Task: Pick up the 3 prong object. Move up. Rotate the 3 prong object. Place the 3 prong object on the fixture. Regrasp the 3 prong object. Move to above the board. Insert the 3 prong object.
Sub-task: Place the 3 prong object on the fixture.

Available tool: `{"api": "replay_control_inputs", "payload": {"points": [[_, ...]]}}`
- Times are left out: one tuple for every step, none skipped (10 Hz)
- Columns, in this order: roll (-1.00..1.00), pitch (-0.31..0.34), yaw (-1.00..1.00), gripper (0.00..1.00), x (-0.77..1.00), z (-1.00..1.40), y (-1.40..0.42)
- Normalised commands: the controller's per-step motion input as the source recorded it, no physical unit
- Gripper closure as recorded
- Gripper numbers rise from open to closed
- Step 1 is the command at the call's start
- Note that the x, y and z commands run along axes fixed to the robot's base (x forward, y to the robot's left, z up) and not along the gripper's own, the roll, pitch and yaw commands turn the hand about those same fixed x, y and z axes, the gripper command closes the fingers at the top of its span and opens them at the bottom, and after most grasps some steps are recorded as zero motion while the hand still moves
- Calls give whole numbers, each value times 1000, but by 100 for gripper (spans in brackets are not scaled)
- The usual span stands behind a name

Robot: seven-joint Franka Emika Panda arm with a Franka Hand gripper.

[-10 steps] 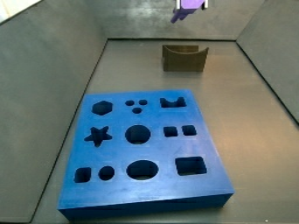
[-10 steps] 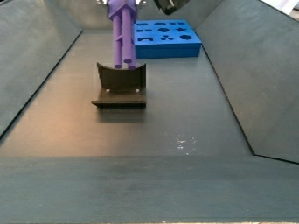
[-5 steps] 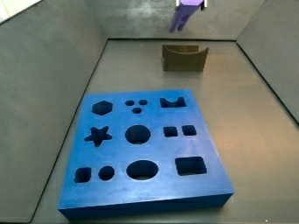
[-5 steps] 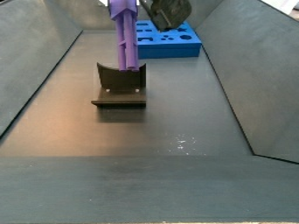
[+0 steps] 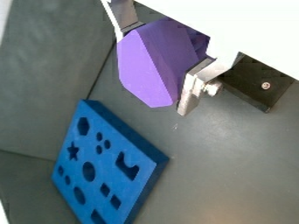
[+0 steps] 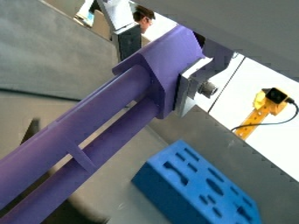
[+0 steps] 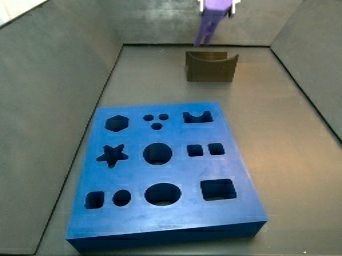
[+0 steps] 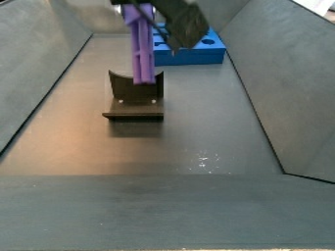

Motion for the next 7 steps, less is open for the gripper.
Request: {"api": "replay_control_inputs", "payload": {"points": [[-168,-67,-105,100,116,-1000,117],[-138,-70,-78,100,120,-1000,110],[-104,-75,-46,100,128,-1000,105],[-94,-79,-27,100,116,-860,84],[-88,-77,-11,100,96,-679,62],[-73,-71,3,100,81,-504,46],[-42,-69,4,100,62,-366,78]]}}
